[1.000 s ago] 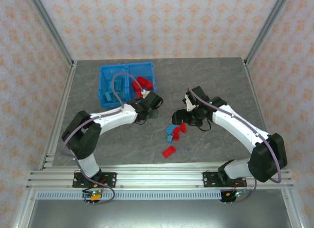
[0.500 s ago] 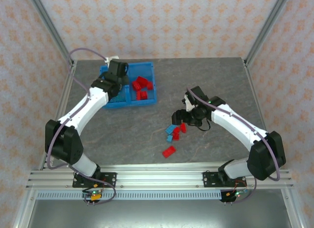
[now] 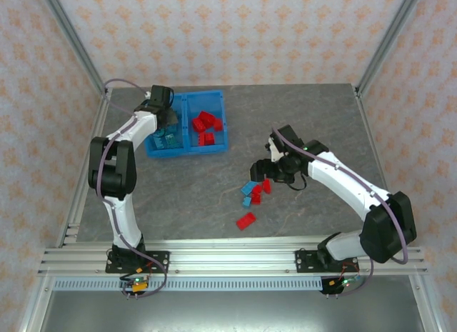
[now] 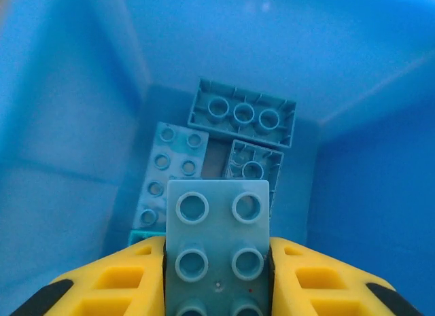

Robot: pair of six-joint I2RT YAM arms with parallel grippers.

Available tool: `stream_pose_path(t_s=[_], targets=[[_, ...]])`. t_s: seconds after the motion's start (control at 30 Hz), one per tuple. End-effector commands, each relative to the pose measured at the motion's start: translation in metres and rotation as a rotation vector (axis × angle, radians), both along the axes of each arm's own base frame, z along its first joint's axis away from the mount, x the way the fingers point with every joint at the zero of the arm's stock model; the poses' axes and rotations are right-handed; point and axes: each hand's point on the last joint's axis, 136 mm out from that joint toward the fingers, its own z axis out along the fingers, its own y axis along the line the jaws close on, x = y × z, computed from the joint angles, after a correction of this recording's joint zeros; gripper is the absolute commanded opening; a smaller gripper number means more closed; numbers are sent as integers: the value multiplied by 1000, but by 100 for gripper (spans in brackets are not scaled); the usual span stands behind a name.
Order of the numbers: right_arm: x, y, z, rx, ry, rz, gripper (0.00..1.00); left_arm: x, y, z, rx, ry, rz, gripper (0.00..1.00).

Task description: Sort the legos into containers by color

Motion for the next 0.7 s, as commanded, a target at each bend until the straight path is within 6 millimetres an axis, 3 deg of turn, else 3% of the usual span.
stream_pose_path(t_s=[0.0,0.1,0.23,0.4,0.5,0.67], targets=[[2,-7,13,-15,-51,-7,81,13,-14,12,-81,-45,-23,39],[3,-9,13,-23,-59,-13,81,9,-14,16,-90,-61,-18,43],[6,-5,12,-20,-55,-9,81,2,-15,37,-102,-101,-21,48],[13,-1,10,-16,-55,-12,81,-14,-20,82,-127,-185,-37,53],[19,-1,9,-26,-69,-28,81,-34,-32,110,-121,-235,-72,53],[31,-7,-1,-85,-68,-71,79,-84,-74,156,-74,-308,-261,56]])
